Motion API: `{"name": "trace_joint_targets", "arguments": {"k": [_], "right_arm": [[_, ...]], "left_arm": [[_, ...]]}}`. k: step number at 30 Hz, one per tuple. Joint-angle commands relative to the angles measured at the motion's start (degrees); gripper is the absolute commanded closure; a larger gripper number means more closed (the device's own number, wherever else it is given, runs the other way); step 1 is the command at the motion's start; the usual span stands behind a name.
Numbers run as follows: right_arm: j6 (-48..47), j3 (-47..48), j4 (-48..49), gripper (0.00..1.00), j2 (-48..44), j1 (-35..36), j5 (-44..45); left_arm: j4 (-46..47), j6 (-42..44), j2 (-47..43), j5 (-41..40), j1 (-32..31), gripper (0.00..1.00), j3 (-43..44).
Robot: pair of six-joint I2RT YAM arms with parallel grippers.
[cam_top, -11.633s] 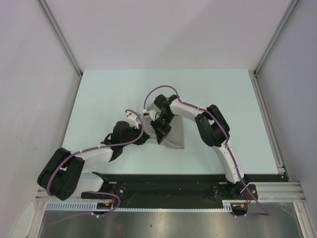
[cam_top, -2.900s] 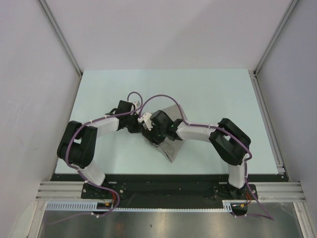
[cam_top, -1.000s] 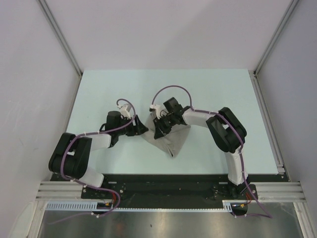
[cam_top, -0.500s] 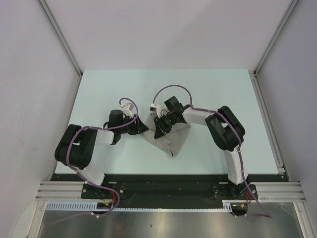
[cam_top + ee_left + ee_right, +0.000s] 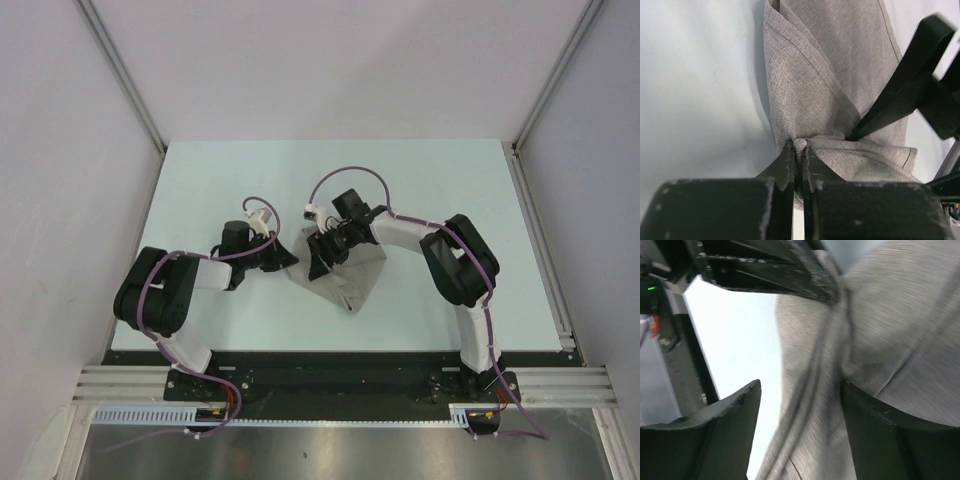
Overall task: Fold the napkin, place the utensils inside, and roll it up
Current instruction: Roll the napkin with the utensil
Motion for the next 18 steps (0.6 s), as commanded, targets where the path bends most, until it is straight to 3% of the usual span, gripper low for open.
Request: {"name": "trace_joint_targets", "arguments": {"k": [1, 4, 5, 10, 18], "right_arm": [[-0.34, -0.39, -2.25, 0.27, -6.35, -1.09, 13.43], [-1.21, -5.55, 1.79, 0.26, -13.2, 1.89, 21.78], [-2.17, -7.23, 3.19, 0.25, -16.44, 3.29, 29.56], [-6.13, -17.08, 13.57, 0.24, -22.0, 14.19, 49.01], [-8.86, -23.94, 24.64, 0.23, -20.08, 23.25, 60.74]], "left_arm": [[-1.54, -0.24, -0.97, 1.12, -0.48, 1.0, 2.39], [-4.7, -0.33, -1.15, 1.03, -0.83, 1.0, 3.62], [-6.54, -0.42, -1.07, 0.86, -0.92, 1.0, 4.41], [-11.21, -0.86, -0.27, 0.77, -1.01, 1.0, 6.52], [-17.28, -1.74, 1.04, 0.42, -1.01, 1.0, 9.43]]}}
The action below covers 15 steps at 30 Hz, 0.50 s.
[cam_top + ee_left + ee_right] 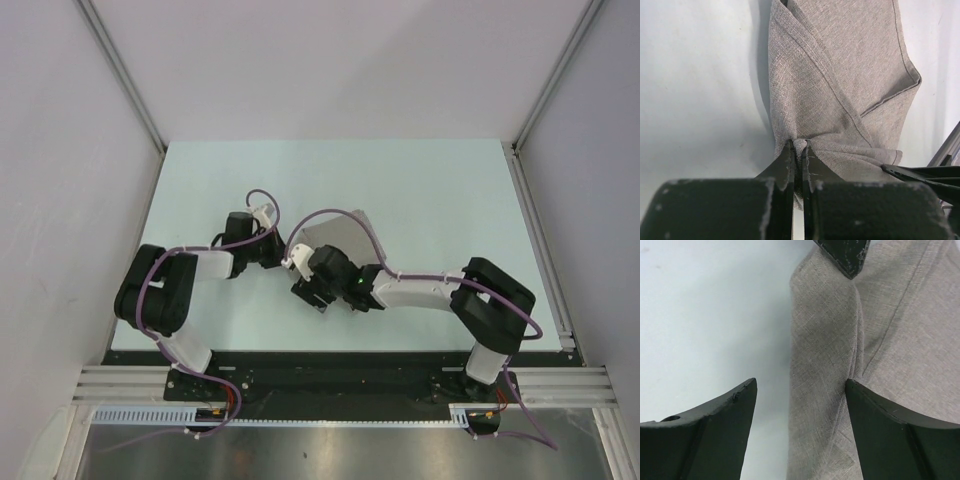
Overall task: Fold the napkin, place the utensils inside, and roll it up
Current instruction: Roll the napkin with the utensil
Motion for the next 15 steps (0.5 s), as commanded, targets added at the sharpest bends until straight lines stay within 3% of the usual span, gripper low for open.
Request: {"name": "trace_joint_targets", "arguments": {"k": [1, 13, 15], "right_arm": [[-3.26, -1.94, 9.9, 0.23, 2.37, 2.16, 11.87], [-5.21, -0.01, 11.14, 0.25, 9.06, 0.33, 9.26], [-4.68, 0.34, 9.38, 0.31, 9.5, -1.34, 7.06]], "left_arm": [[-4.38, -0.84, 0.94, 0.59, -0.42, 1.0, 2.93], [-7.2, -0.49, 1.02, 1.12, -0.33, 1.0, 4.78], [-7.29, -0.49, 1.11, 1.47, -0.33, 1.0, 4.96]]}}
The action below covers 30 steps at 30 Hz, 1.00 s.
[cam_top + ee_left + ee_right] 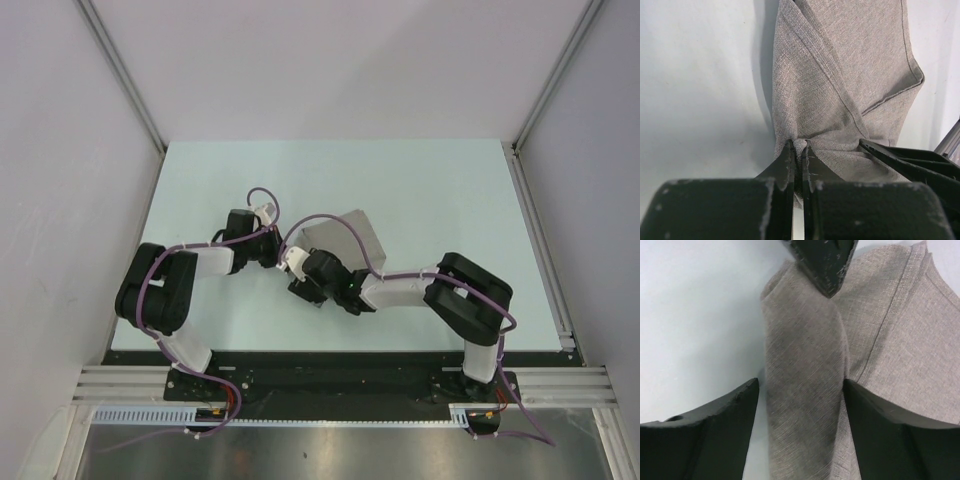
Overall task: Fold the napkin, place the utensils inside, and roll it up
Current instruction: Roll the napkin with the utensil
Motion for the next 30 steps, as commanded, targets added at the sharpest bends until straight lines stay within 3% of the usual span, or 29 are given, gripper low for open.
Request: {"name": "trace_joint_targets", "arguments": {"k": [1, 3, 7, 10, 11, 19, 23, 30], "right_arm": [[0.64, 1.59, -2.29, 0.35, 2.11, -3.27, -4.68], [0.9, 2.38, -5.19, 0.47, 2.72, -4.23, -8.89], [2.13, 3.7, -11.08, 0.61, 3.52, -5.73, -17.17], [4.15, 4.4, -14.69, 0.67, 3.87, -7.74, -25.25], [5.46, 4.58, -16.35, 0.68, 4.04, -8.36, -27.36], [9.07, 6.07, -22.24, 0.74, 3.87, -13.64, -45.73], [11.09, 7.13, -23.22, 0.74, 4.92, -15.57, -55.48], [11.89, 11.34, -25.59, 0.74, 9.93, -17.07, -62.36]], "left_arm": [[-1.19, -0.45, 0.56, 2.01, -0.42, 1.0, 2.07], [-0.75, -0.88, 0.57, 2.63, -0.42, 1.0, 2.25], [0.92, -1.94, -0.22, 3.43, -0.33, 0.96, 2.34], [0.92, -2.2, -1.63, 2.37, -0.33, 0.78, 2.78], [0.92, -2.29, -2.15, 1.5, -0.24, 0.64, 2.78], [0.74, -2.47, -9.18, -4.39, 1.52, 0.24, -1.6], [4.25, -3.34, -12.96, -3.61, 1.52, 0.19, -6.26], [6.89, -3.79, -16.05, -0.97, 1.52, 0.18, -12.07]]}}
